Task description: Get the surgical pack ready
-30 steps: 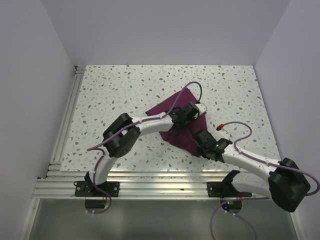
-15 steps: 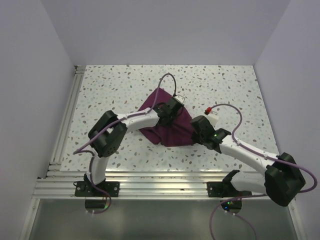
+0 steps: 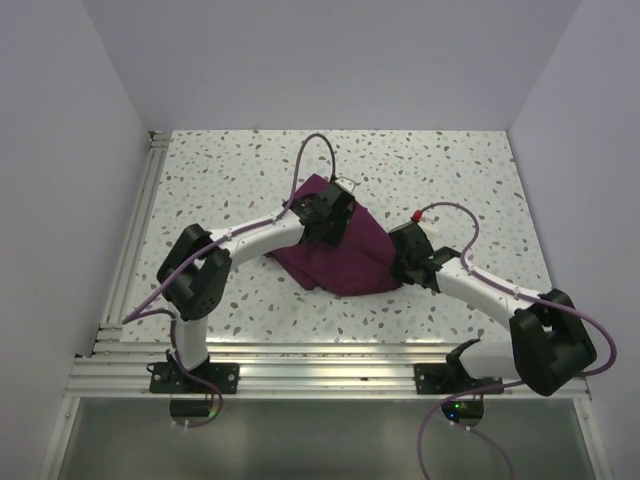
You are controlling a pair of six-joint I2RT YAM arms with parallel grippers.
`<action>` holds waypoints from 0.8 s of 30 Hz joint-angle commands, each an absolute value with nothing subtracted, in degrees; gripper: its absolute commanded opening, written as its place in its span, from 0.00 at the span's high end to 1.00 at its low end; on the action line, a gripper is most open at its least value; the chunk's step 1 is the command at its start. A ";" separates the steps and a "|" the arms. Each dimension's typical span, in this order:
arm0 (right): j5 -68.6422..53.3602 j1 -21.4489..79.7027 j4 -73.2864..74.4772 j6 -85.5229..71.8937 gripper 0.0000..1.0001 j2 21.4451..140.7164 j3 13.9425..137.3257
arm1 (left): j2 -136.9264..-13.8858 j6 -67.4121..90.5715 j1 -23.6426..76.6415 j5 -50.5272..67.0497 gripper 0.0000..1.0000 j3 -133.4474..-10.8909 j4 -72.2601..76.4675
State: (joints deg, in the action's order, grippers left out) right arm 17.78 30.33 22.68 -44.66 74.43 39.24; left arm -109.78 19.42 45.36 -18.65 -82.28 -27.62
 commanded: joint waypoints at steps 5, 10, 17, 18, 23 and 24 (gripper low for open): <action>18.19 29.62 22.85 -43.33 1.00 75.50 38.67 | -106.96 15.30 44.21 -18.46 0.37 -88.24 -30.32; 18.46 28.65 22.85 -42.72 1.00 77.25 39.20 | -108.89 13.71 44.38 -13.98 0.39 -89.56 -29.27; 17.93 26.37 21.71 -41.75 1.00 78.75 38.58 | -114.16 11.78 47.19 -15.47 0.42 -91.41 -30.23; 17.76 26.19 21.62 -41.66 1.00 79.27 38.50 | -114.78 11.78 47.28 -15.56 0.42 -91.58 -30.23; 16.26 24.61 20.31 -41.31 1.00 80.33 38.14 | -118.90 12.13 47.55 -15.56 0.42 -92.37 -30.85; 16.26 24.44 20.30 -41.31 1.00 80.51 38.23 | -119.35 12.22 47.72 -15.73 0.42 -92.55 -31.02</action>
